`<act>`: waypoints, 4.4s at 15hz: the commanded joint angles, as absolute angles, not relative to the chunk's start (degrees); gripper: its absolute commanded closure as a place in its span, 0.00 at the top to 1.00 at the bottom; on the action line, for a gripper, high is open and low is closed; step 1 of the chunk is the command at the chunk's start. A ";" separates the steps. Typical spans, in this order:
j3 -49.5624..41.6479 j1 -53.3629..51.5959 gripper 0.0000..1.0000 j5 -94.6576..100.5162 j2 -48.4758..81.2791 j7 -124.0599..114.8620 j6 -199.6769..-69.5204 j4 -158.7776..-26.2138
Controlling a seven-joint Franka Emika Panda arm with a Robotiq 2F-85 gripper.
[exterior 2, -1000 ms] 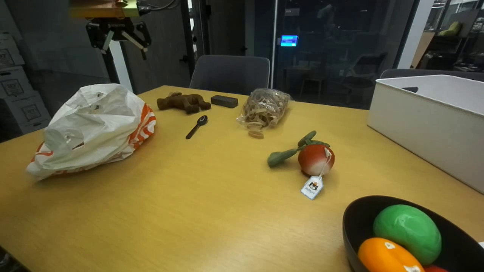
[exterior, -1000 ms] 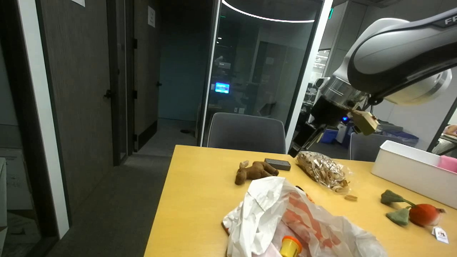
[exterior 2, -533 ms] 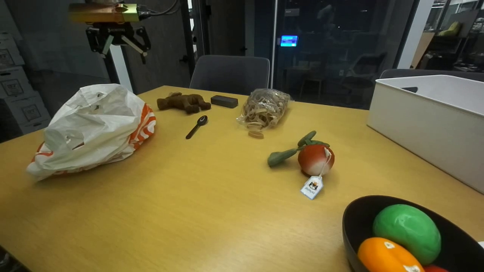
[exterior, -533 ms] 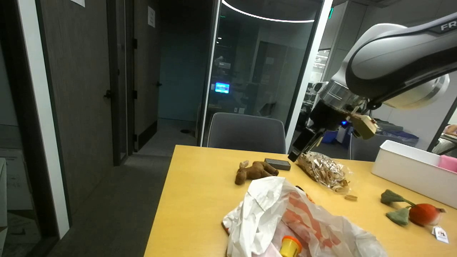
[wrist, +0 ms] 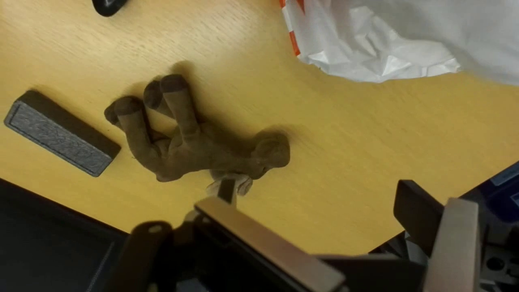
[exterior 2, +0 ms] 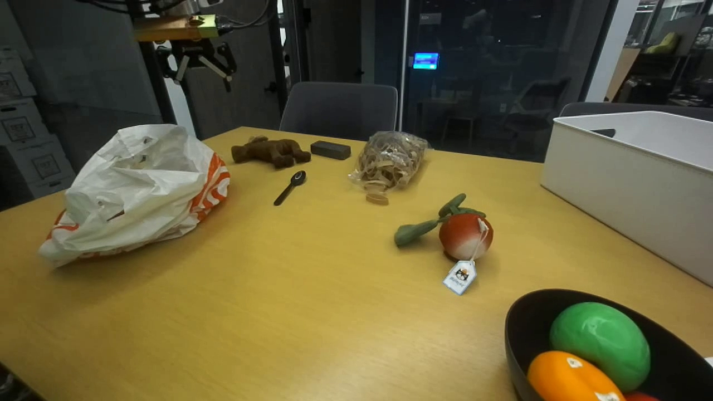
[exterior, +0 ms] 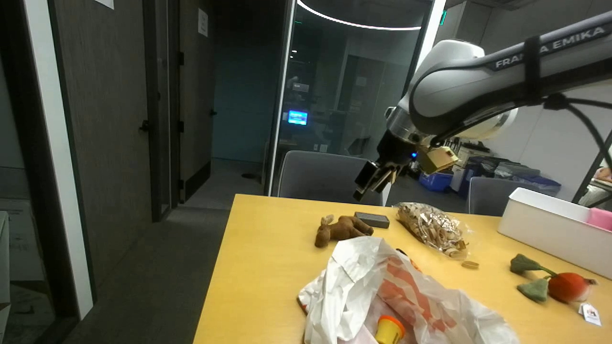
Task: Pick the yellow container with an orange lid from the table and put it in the plastic, pick the brown toy from the table and put it in the plastic
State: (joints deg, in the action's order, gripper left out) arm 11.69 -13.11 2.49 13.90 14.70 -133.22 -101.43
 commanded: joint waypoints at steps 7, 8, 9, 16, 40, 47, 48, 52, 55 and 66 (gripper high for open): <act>9.12 -13.08 1.00 4.37 38.26 11.26 -127.39 -73.02; 8.95 -13.03 1.00 4.48 39.74 11.51 -127.48 -71.36; 8.55 -13.19 1.00 4.76 41.21 11.06 -127.01 -69.62; 7.31 -13.77 1.00 5.45 47.99 11.15 -122.26 -62.15; 2.62 -16.59 0.44 13.19 53.90 8.19 -132.57 -62.59; 3.23 -15.78 0.05 11.87 52.52 7.06 -131.21 -62.60; 3.25 -15.68 0.05 11.75 52.35 6.85 -131.16 -62.51; 4.19 -14.73 0.09 10.32 50.23 7.12 -128.78 -62.83; 6.27 -12.56 0.10 7.36 43.93 8.88 -127.13 -66.67; 12.10 -0.63 0.10 -9.87 20.15 19.01 -108.67 -79.91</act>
State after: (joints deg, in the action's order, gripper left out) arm 10.33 -4.25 -4.83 27.66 14.40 -113.69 -72.85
